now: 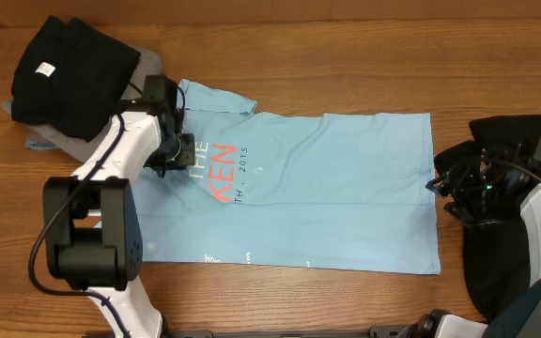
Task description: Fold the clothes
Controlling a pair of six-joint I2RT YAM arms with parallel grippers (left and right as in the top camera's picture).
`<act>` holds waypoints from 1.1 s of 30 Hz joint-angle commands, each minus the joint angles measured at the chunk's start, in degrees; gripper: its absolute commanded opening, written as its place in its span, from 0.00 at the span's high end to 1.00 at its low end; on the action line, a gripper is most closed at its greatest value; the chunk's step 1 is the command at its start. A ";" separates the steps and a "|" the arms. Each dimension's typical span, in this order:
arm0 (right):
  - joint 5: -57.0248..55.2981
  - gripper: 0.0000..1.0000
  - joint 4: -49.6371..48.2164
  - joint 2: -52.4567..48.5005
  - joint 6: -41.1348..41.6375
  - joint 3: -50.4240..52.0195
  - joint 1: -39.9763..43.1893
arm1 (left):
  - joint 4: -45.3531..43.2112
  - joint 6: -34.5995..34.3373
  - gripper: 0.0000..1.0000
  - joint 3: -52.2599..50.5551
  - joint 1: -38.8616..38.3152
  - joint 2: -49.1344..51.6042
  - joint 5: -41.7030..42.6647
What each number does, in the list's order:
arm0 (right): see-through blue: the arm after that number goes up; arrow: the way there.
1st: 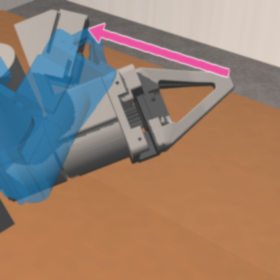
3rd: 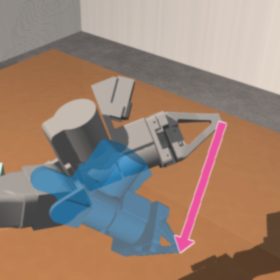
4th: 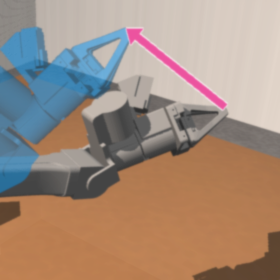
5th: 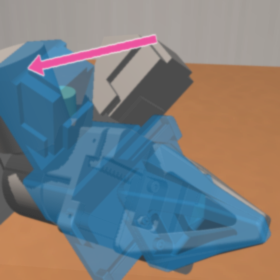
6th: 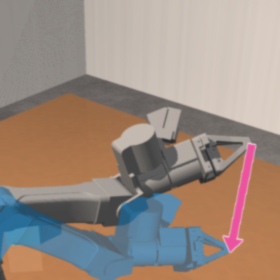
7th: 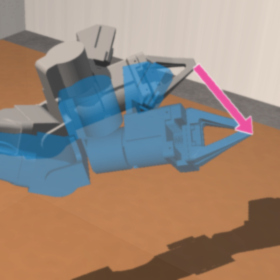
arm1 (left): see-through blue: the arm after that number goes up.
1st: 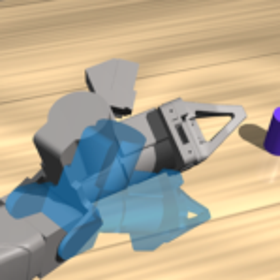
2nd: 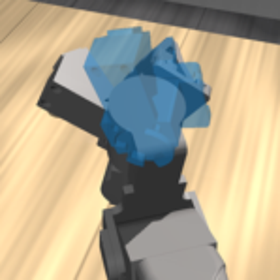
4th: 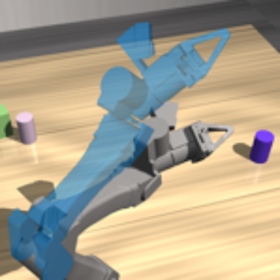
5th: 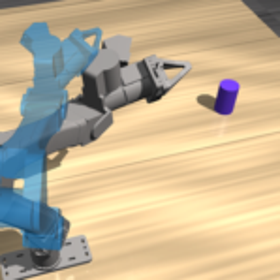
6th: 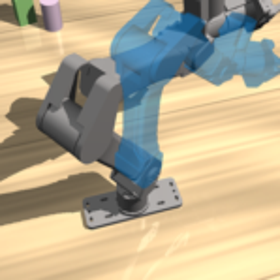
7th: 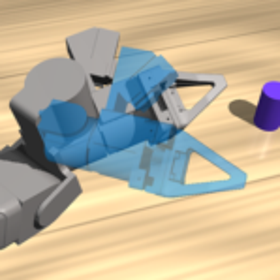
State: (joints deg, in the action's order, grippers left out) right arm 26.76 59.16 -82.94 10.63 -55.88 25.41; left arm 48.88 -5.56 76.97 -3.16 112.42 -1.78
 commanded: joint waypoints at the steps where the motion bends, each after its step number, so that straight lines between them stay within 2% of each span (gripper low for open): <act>1: 0.33 0.36 -0.15 0.00 -0.20 -1.14 -0.28 | -0.20 -0.20 0.91 0.92 -0.42 1.22 0.31; 3: 0.33 0.36 -0.15 0.00 -0.20 -1.14 -0.28 | -0.48 -0.87 0.96 0.92 -0.42 1.22 0.31; 7: 0.33 0.36 -0.11 0.00 -0.20 -1.14 -0.28 | -0.42 -0.87 0.94 0.92 -0.39 1.22 -0.02; 9: 0.35 0.36 -0.11 0.00 -0.20 -1.14 -0.28 | -0.35 -0.85 0.58 0.92 -0.39 1.27 -0.28; 10: 0.33 0.36 -0.11 0.00 -0.20 -1.14 -0.28 | -0.44 -0.85 0.56 0.92 -0.39 1.31 -0.28; 13: 0.33 0.36 -0.11 0.00 -0.20 -1.14 -0.28 | -0.76 -0.85 0.67 0.92 -0.42 1.70 -0.26; 15: 0.35 0.36 -0.11 0.00 -0.20 -1.14 -0.28 | -0.96 -0.85 0.70 0.90 -0.42 2.29 -0.26; 18: 0.33 0.37 -0.11 0.00 -0.20 -1.14 -0.28 | -0.70 -0.87 0.85 0.90 -0.42 3.48 0.13; 19: 0.33 0.37 -0.09 0.00 -0.20 -1.14 -0.28 | -0.59 -0.87 0.93 0.90 -0.42 3.56 0.35; 20: 0.33 0.37 -0.07 0.00 -0.20 -1.14 -0.28 | -0.48 -0.85 0.96 0.90 -0.39 3.54 0.33; 33: 0.33 0.37 0.09 0.00 -0.22 -1.14 -0.28 | 6.78 -1.27 0.96 9.44 -0.35 1.77 1.90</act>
State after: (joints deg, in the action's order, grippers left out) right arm 26.79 59.53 -82.94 10.66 -55.88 25.39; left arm 55.18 -6.02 83.15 -3.31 114.89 -1.67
